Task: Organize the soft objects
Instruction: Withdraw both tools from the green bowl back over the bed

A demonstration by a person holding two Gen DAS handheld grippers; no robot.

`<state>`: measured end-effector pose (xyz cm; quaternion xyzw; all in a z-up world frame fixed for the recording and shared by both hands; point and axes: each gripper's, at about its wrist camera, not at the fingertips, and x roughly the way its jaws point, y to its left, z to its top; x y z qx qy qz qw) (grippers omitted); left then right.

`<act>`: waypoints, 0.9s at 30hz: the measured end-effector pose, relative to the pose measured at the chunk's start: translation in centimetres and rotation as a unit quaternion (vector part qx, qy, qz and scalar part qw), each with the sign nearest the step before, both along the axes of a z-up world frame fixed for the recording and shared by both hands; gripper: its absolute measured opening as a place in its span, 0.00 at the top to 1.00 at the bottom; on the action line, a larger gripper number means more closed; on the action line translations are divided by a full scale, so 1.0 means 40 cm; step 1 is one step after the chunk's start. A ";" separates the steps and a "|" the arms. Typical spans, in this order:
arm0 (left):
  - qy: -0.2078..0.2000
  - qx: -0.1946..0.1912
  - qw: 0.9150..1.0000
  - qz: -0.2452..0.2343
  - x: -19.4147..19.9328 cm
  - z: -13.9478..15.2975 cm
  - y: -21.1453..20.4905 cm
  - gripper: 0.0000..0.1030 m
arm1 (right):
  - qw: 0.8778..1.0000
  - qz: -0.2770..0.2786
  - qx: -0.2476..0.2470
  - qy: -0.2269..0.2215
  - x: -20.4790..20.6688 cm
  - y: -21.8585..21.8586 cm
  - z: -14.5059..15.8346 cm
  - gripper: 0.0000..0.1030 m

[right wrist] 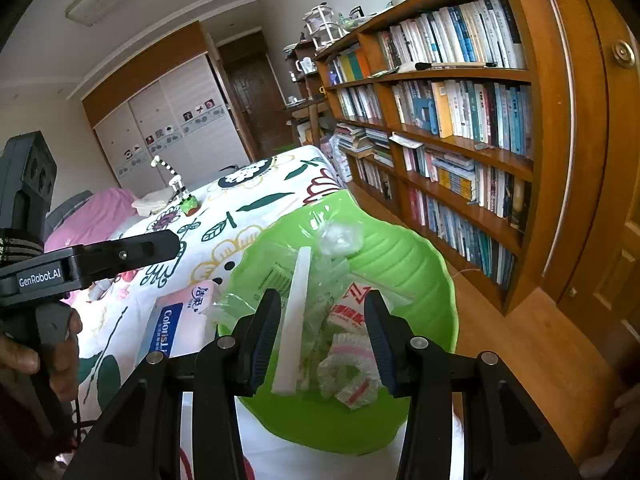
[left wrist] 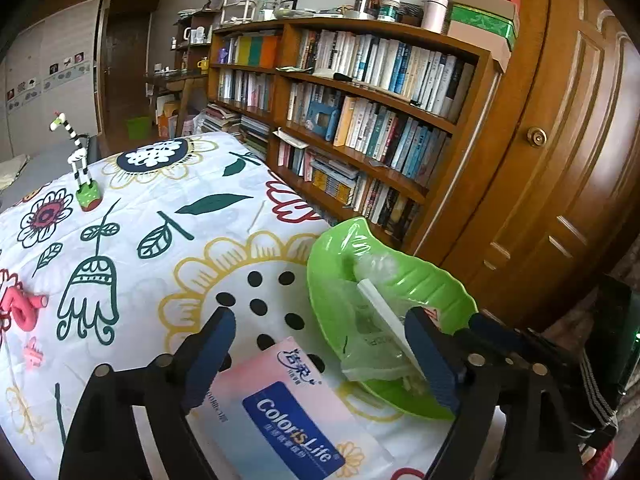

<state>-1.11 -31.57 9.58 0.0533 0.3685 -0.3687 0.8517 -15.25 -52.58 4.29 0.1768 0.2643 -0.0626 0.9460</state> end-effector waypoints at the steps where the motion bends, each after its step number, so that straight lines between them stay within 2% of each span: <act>1: 0.001 0.000 1.000 0.002 0.002 -0.001 0.004 0.10 | 1.000 0.000 0.000 0.000 0.000 0.000 0.000 0.56; 15: 0.009 -0.014 1.000 0.014 -0.005 -0.006 0.071 0.08 | 1.000 0.015 -0.003 0.000 -0.005 0.080 0.009 0.56; 27: 0.000 -0.026 0.999 0.044 -0.011 -0.007 0.183 0.08 | 0.997 0.071 -0.007 -0.009 0.021 0.214 0.045 0.55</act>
